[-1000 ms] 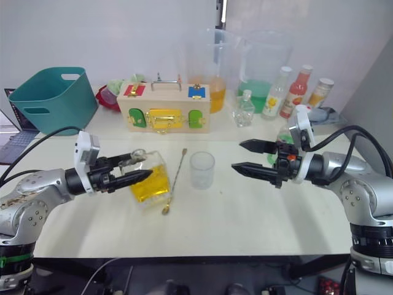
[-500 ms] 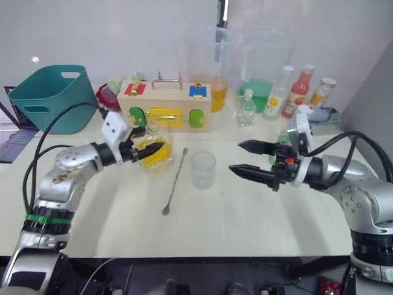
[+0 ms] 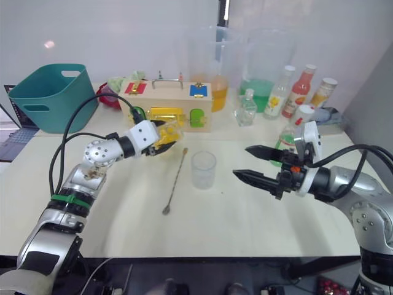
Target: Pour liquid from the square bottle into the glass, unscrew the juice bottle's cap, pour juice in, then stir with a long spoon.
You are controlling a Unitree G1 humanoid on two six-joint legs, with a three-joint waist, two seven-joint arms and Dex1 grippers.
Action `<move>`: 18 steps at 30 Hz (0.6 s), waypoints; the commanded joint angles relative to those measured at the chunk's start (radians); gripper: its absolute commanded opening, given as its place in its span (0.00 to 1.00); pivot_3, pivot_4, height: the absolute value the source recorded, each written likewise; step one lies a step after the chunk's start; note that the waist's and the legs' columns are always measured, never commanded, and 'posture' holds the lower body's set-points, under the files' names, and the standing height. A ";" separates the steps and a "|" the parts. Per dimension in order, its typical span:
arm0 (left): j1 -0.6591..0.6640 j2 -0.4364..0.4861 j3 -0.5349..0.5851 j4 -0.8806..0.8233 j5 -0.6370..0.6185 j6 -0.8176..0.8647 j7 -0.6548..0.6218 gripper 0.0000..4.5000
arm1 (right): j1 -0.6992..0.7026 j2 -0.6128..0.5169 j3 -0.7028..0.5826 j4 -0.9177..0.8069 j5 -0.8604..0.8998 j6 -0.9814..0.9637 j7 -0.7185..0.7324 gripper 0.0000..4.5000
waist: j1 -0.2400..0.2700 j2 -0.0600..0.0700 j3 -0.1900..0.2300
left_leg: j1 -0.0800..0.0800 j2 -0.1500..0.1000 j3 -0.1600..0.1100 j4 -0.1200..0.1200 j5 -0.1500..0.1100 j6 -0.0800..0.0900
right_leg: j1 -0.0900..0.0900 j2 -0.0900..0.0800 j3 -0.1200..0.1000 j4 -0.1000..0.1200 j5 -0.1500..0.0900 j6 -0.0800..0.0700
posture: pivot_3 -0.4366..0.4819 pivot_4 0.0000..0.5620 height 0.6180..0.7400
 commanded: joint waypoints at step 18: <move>-0.121 -0.130 -0.008 0.048 0.068 -0.124 0.095 0.62 | 0.088 -0.012 -0.083 -0.091 0.039 -0.021 -0.094 1.00 | 0.011 -0.001 0.000 | -0.002 0.000 -0.001 0.003 -0.001 0.002 | -0.001 0.000 0.000 0.001 0.000 0.000 | 0.48 0.27 0.94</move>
